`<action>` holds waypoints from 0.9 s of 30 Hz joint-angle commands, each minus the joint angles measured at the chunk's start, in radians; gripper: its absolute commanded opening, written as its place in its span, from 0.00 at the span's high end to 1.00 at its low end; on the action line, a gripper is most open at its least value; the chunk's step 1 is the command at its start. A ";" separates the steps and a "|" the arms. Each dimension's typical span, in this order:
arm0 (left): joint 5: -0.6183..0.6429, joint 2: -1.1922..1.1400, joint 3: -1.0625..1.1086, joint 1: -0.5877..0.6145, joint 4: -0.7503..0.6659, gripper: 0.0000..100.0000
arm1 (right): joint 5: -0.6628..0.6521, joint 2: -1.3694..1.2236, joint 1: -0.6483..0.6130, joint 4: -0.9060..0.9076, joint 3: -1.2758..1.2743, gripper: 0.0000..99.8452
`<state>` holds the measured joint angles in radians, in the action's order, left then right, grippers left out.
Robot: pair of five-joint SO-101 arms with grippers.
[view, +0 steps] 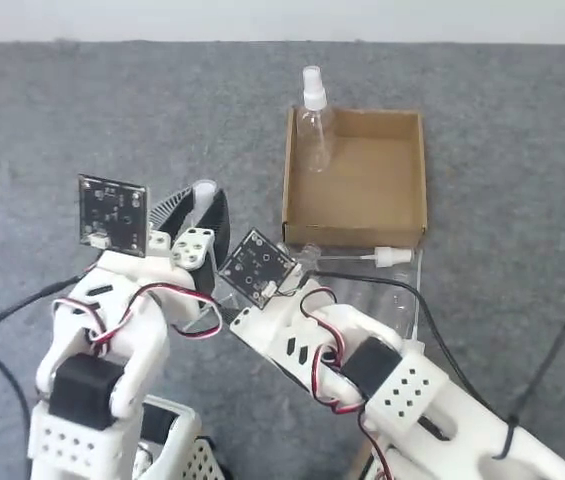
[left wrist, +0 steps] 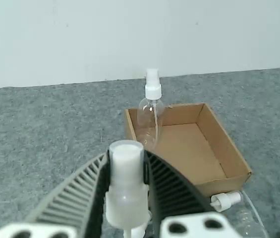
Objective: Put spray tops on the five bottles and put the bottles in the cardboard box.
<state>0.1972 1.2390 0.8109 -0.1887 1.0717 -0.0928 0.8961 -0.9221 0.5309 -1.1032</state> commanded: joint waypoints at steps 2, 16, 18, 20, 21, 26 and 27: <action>-0.009 0.017 -0.007 -0.009 0.002 0.90 | 0.014 0.030 0.027 -0.090 -0.003 0.99; -0.011 0.017 -0.015 -0.003 -0.008 0.91 | 0.121 0.028 0.077 -0.265 -0.080 0.99; -0.014 0.017 -0.016 -0.003 -0.011 0.91 | 0.121 0.028 0.077 -0.265 -0.080 0.99; -0.015 0.015 -0.016 -0.003 -0.026 0.88 | 0.121 0.028 0.077 -0.263 -0.080 0.99; -0.015 0.015 -0.016 -0.003 -0.028 0.86 | 0.121 0.028 0.077 -0.260 -0.080 0.99; -0.015 0.015 -0.018 -0.003 -0.028 0.83 | 0.121 0.028 0.077 -0.259 -0.083 0.99; -0.015 0.015 -0.030 -0.003 -0.023 0.83 | 0.121 0.028 0.077 -0.266 -0.091 0.99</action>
<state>0.1926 1.2390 0.8109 -0.1964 1.0702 0.0161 0.9007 -0.8546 0.2961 -1.1953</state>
